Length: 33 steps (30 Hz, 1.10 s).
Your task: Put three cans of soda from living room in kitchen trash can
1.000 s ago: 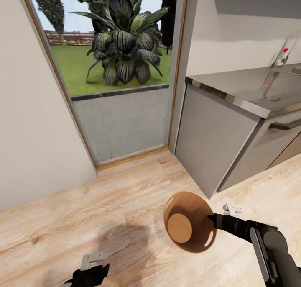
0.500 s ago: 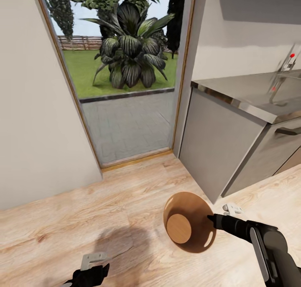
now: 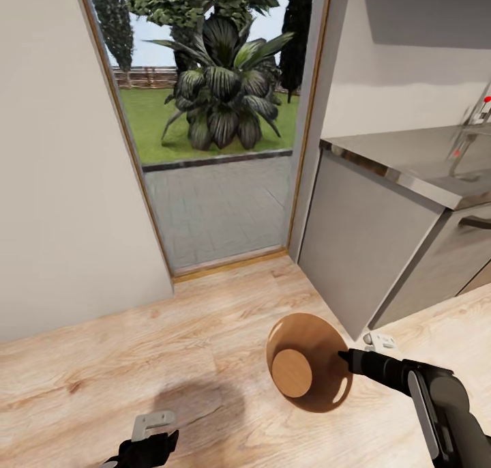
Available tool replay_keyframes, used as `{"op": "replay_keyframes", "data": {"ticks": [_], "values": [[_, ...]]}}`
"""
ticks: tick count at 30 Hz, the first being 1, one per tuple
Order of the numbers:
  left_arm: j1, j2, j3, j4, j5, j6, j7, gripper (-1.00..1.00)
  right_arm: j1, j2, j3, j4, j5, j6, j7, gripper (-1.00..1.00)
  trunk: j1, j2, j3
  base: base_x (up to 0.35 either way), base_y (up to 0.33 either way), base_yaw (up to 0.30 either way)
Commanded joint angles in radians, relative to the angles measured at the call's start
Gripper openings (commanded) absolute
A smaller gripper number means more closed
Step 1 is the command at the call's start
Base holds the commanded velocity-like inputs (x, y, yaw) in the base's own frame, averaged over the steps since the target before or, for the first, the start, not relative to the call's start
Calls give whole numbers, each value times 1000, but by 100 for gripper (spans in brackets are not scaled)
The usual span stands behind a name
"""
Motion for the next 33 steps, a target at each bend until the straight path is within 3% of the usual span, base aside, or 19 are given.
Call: {"op": "replay_keyframes", "data": {"ticks": [1,33], "values": [[0,0,0,0,0,0,0,100,0,0,1,-1,-31,9,4,-100,0,0,1,0,0,54],[0,0,0,0,-2,0,0,100,0,0,-1,-1,-38,38,5,-100,0,0,42,0,0,87]]}}
